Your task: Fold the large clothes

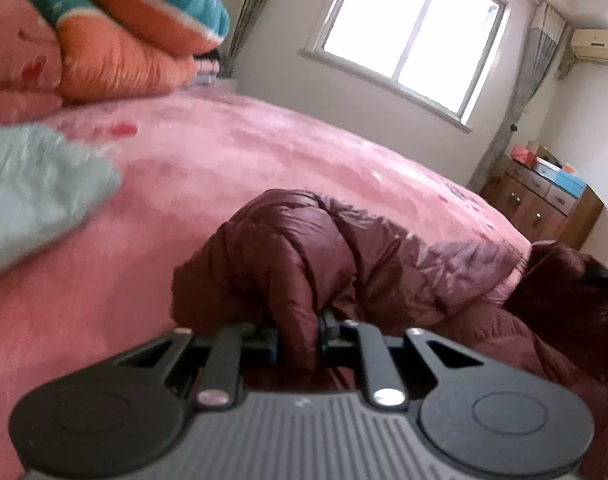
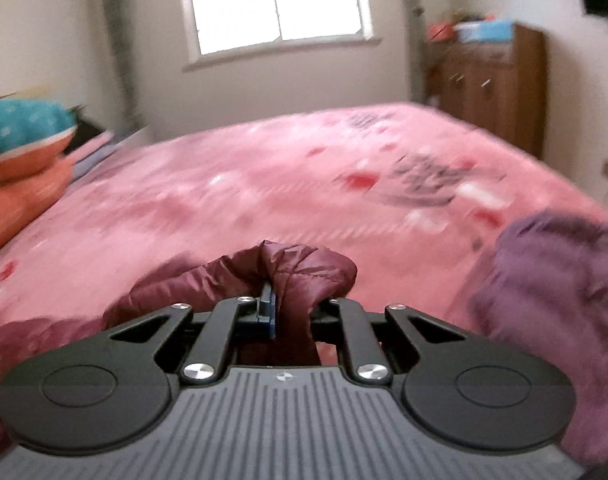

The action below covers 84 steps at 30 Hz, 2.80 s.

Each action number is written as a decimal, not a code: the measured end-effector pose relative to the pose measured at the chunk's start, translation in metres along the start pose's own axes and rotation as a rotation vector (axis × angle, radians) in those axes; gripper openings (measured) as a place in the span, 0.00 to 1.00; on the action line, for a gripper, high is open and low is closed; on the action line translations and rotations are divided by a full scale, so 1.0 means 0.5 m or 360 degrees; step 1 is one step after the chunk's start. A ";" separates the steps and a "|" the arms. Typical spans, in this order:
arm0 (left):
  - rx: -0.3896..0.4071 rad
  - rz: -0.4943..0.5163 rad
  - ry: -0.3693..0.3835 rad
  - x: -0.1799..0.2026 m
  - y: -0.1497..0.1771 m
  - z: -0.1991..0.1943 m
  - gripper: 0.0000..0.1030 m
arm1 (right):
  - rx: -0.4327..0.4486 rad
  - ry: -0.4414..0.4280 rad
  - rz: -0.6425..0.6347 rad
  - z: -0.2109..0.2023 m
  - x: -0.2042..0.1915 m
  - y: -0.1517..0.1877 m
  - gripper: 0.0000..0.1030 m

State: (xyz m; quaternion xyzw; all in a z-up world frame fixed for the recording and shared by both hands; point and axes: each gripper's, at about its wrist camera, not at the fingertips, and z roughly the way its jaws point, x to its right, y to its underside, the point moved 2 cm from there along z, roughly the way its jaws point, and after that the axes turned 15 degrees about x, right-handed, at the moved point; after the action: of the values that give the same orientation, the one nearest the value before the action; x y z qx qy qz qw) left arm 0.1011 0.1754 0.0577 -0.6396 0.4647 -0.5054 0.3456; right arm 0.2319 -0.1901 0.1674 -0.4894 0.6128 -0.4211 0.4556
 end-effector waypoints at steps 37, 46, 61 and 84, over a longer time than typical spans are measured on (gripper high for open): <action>-0.0100 0.0533 0.0058 0.031 -0.034 -0.122 0.71 | 0.0165 0.0457 0.0131 -0.145 0.258 0.104 0.95; -0.0255 0.0311 0.0042 0.003 0.052 -0.294 0.74 | -0.0135 0.0113 0.0147 -0.391 0.291 0.202 0.98; -0.0441 0.0004 0.0055 -0.039 0.148 -0.352 0.90 | -0.0439 -0.0142 0.0302 -0.479 0.320 0.360 1.00; -0.0419 0.0020 0.0065 0.008 0.120 -0.371 0.14 | -0.0547 -0.0348 0.0438 -0.538 0.211 0.335 0.17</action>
State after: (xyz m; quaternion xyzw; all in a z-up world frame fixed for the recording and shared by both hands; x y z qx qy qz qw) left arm -0.0931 0.1569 0.0509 -0.6662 0.5379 -0.4508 0.2523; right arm -0.0767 -0.2473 0.0527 -0.5144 0.6834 -0.1893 0.4822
